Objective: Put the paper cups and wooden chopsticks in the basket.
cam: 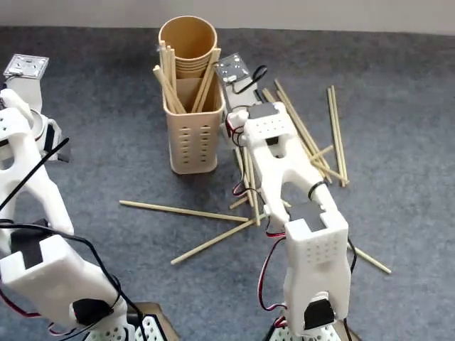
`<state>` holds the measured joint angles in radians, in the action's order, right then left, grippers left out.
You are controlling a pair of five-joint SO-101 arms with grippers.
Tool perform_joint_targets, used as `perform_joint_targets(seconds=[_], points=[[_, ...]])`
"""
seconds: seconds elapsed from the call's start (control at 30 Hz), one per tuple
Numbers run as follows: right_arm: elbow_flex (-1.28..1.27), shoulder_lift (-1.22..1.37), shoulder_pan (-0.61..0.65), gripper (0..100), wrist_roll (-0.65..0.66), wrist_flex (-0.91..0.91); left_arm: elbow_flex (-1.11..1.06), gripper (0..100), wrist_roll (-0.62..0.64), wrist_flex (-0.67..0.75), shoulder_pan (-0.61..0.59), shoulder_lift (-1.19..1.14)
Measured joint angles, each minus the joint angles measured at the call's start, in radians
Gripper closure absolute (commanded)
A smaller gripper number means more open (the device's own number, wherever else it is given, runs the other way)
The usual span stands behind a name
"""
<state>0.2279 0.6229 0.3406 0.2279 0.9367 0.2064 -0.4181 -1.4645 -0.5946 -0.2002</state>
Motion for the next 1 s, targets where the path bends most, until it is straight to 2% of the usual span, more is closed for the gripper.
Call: perform_joint_targets(seconds=[0.13, 0.33, 0.67, 0.83, 1.0], points=[[0.011, 0.000, -0.002, 74.2, -0.002, 0.061, 0.000, 78, 0.000, 0.000, 0.000, 0.000], [0.012, -0.034, 0.017, 74.2, -0.095, 0.081, 0.000, 78, 0.000, 0.000, 0.000, 0.000], [-0.006, -0.222, 0.069, 74.2, -0.106, 0.216, 0.000, 78, 0.000, 0.000, 0.000, 0.000], [-0.006, -0.356, 0.063, 74.2, -0.106, 0.290, 0.000, 78, 0.000, 0.000, 0.000, 0.000], [-0.011, -0.431, 0.000, 74.2, -0.160, 0.327, 0.000, 78, 0.000, 0.000, 0.000, 0.000]])
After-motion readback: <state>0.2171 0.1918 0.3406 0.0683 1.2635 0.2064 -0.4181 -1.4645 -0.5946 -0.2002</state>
